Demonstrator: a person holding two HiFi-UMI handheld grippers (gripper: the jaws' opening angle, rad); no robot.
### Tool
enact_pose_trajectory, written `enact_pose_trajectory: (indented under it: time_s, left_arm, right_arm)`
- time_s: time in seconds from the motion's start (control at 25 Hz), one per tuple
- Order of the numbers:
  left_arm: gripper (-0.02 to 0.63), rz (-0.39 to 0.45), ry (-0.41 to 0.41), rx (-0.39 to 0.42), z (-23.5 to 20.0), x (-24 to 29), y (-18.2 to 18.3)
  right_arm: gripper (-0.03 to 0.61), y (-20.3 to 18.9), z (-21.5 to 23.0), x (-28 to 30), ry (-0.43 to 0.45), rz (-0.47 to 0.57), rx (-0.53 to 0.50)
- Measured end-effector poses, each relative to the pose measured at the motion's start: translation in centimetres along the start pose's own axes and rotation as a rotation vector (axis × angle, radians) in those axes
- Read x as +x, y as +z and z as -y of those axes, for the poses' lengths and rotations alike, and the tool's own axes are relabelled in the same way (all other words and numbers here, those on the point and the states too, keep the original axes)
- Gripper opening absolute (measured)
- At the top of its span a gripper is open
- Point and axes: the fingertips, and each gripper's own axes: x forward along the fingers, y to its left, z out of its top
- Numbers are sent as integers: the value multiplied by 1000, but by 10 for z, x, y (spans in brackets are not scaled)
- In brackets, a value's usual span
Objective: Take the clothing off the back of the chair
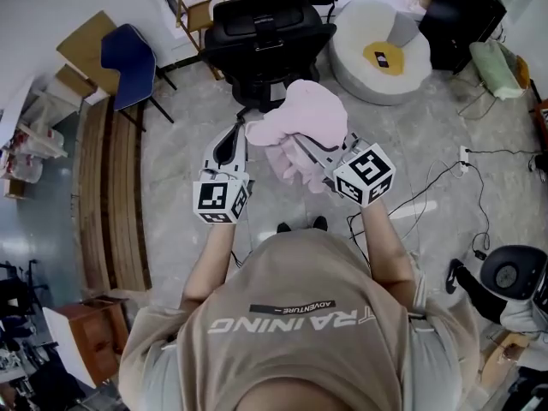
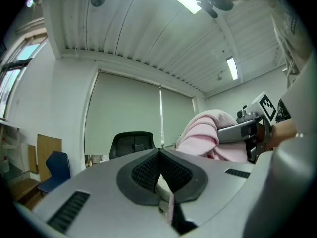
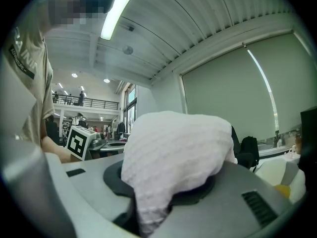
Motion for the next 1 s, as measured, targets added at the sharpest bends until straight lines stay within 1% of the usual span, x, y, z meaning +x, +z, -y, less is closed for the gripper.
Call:
enact_pose_trajectory:
  time_s: [0.12, 0.36, 0.56, 1.0]
  left_arm:
    - [9, 3, -14, 16, 3, 2, 5]
    - [9, -7, -34, 11, 8, 6, -1]
    - [9, 3, -49, 15, 6, 17, 4]
    - [9, 25, -53, 18, 4, 24, 16]
  right_arm:
    - [156, 3, 0, 0, -2, 7, -2]
    - [156, 1, 2, -2, 13, -9, -26]
    - [156, 8, 5, 5, 23, -1, -41]
    - [156, 16, 4, 7, 47, 6, -45]
